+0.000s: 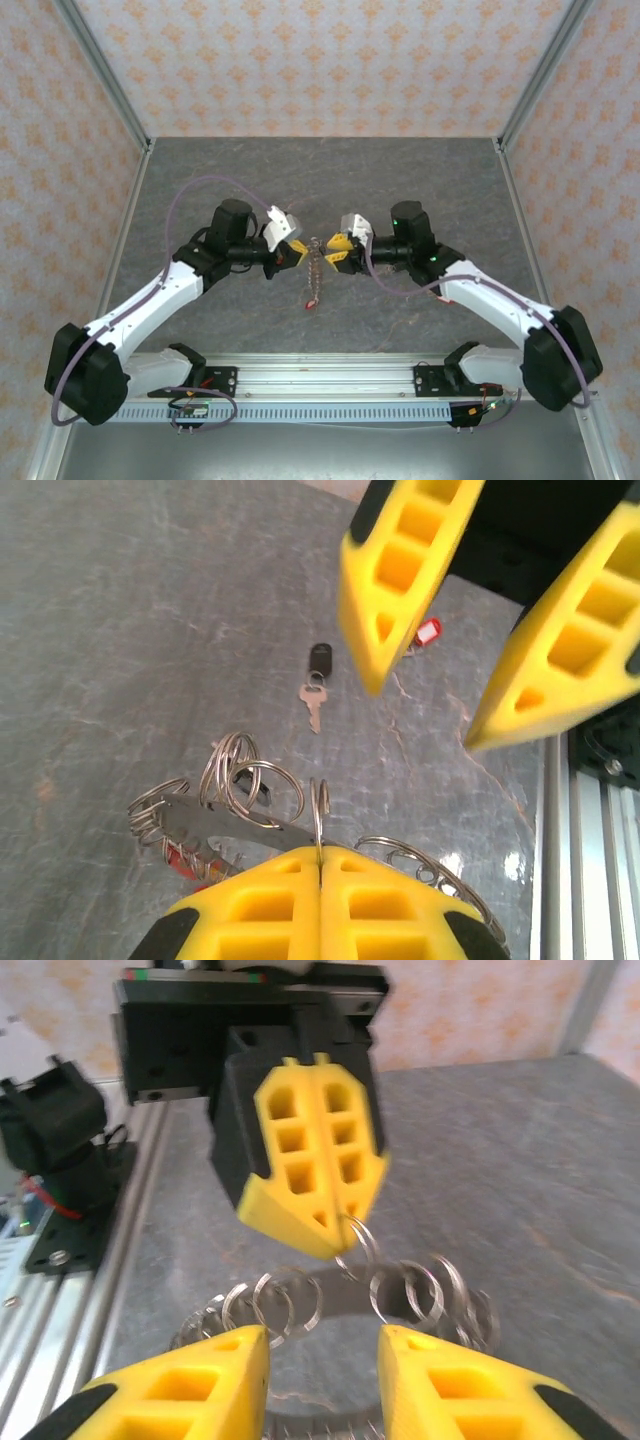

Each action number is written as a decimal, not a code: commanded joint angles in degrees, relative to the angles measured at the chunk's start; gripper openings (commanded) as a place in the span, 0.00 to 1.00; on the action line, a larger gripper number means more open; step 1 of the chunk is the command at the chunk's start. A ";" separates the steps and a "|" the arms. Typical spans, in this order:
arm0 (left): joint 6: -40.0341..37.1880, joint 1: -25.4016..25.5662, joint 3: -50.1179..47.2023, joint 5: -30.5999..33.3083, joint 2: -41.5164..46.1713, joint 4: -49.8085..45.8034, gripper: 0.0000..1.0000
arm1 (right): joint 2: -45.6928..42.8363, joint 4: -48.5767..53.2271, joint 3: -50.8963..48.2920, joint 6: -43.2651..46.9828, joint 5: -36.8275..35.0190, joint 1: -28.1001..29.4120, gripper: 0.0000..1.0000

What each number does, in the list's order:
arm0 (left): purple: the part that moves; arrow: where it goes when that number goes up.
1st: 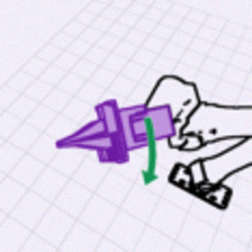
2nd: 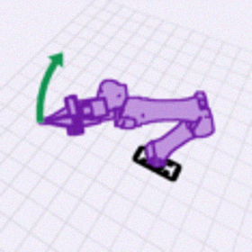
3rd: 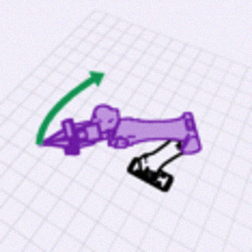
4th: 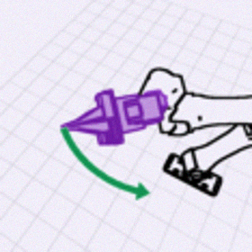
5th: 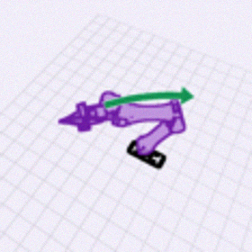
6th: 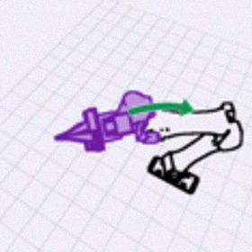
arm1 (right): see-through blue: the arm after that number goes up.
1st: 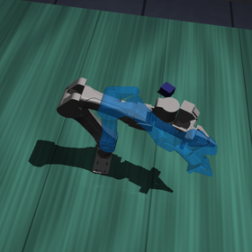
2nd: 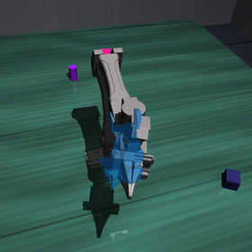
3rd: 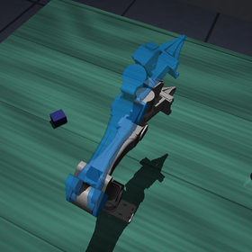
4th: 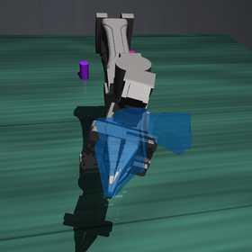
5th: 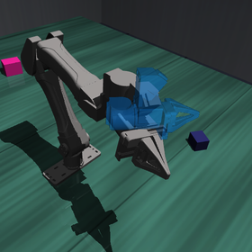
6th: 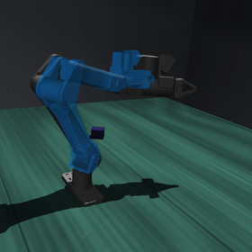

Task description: Put the keys on the keyring

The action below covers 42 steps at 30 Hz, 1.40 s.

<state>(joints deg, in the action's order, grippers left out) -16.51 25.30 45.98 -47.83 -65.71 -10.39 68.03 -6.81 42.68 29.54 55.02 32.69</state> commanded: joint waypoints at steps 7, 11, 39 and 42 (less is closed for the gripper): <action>4.06 -0.61 -1.24 0.64 5.01 6.44 0.00 | -8.70 15.79 1.09 -33.55 -41.15 -3.04 0.30; 5.48 -0.71 -2.48 1.09 6.23 8.10 0.00 | -2.82 32.72 5.03 -44.07 -43.83 -9.17 0.27; 5.54 -0.74 -4.43 0.90 7.35 7.45 0.00 | 28.59 43.16 17.58 -34.00 -41.17 -12.10 0.31; 5.44 -0.81 -4.40 0.90 7.35 7.30 0.00 | 29.99 43.49 18.08 -33.41 -40.95 -12.58 0.32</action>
<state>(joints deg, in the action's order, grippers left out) -10.39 24.97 40.29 -46.87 -59.51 -4.47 97.08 33.50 59.13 -5.65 15.38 20.84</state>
